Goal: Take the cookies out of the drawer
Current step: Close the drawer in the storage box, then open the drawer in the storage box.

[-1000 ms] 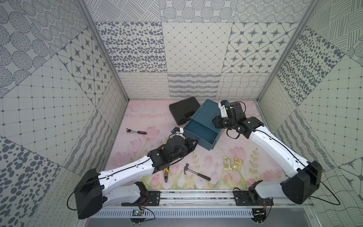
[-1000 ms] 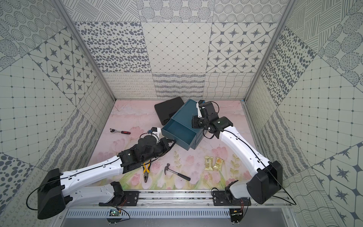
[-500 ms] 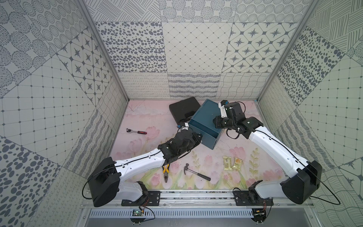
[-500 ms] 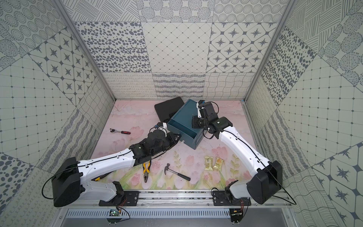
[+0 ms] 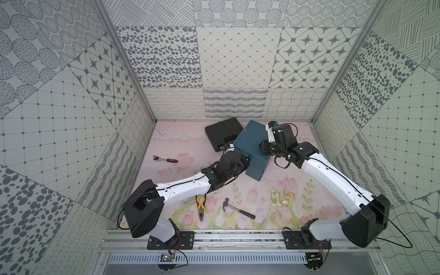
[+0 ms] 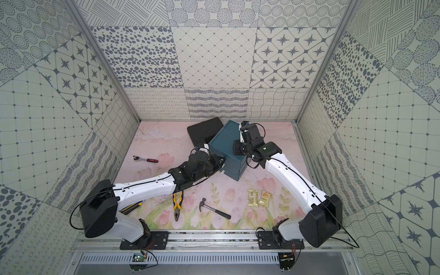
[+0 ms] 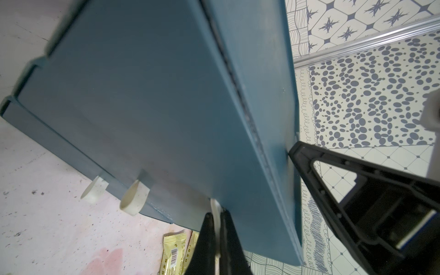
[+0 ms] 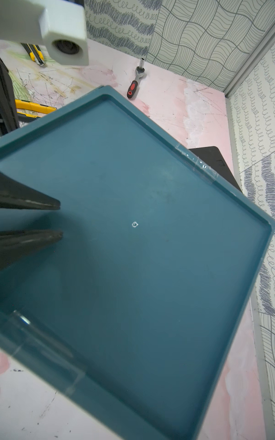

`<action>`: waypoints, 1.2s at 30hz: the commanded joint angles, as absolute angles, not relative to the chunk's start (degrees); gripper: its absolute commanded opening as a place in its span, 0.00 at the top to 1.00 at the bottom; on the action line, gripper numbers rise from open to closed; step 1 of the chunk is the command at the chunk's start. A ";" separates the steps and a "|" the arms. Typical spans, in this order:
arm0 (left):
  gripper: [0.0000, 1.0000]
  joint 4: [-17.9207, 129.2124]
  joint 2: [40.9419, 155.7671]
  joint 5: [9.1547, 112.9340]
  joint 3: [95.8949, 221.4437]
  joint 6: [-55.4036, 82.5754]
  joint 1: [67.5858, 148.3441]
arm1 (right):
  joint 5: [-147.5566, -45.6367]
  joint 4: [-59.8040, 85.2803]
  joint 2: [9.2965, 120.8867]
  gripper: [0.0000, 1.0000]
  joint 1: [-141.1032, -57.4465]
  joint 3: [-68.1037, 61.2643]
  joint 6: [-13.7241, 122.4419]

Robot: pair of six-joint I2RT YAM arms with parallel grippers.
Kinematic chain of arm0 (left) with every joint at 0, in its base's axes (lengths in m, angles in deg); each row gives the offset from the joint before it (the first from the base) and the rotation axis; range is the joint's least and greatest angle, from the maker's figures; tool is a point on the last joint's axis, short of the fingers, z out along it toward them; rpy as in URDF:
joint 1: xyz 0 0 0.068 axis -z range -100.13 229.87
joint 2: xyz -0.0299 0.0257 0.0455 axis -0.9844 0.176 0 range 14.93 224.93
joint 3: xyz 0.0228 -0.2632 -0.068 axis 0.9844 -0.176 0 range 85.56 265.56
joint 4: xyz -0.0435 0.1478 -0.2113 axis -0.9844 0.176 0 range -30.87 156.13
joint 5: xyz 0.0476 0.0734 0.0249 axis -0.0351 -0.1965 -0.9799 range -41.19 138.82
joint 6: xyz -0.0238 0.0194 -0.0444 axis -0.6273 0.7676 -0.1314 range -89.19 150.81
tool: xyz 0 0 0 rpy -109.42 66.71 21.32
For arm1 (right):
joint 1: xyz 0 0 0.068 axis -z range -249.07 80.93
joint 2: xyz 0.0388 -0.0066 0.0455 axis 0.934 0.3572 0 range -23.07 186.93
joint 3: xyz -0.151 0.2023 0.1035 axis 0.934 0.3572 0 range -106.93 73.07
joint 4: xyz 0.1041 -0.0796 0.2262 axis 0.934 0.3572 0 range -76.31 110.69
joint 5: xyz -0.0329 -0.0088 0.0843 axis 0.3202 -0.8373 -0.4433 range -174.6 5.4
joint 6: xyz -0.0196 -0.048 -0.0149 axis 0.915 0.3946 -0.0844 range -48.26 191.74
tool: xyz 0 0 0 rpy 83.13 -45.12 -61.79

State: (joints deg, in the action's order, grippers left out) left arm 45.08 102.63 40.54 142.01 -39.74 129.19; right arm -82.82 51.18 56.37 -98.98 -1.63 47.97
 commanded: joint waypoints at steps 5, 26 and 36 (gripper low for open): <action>0.70 42.57 99.94 41.32 140.03 -39.90 129.07 | -82.90 54.47 58.08 0.81 -99.30 -0.96 48.07; 0.31 27.14 97.09 49.95 124.54 -43.33 126.57 | -86.52 54.33 48.50 0.60 -99.25 -5.49 50.96; 0.42 15.08 107.94 50.84 128.59 -48.00 125.44 | -85.17 51.66 35.52 0.59 -99.39 1.69 49.84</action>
State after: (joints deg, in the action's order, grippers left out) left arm 27.34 104.27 48.63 126.80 -44.94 126.02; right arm -85.81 53.48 36.59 -99.01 -0.23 49.88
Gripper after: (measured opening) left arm 0.587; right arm 0.409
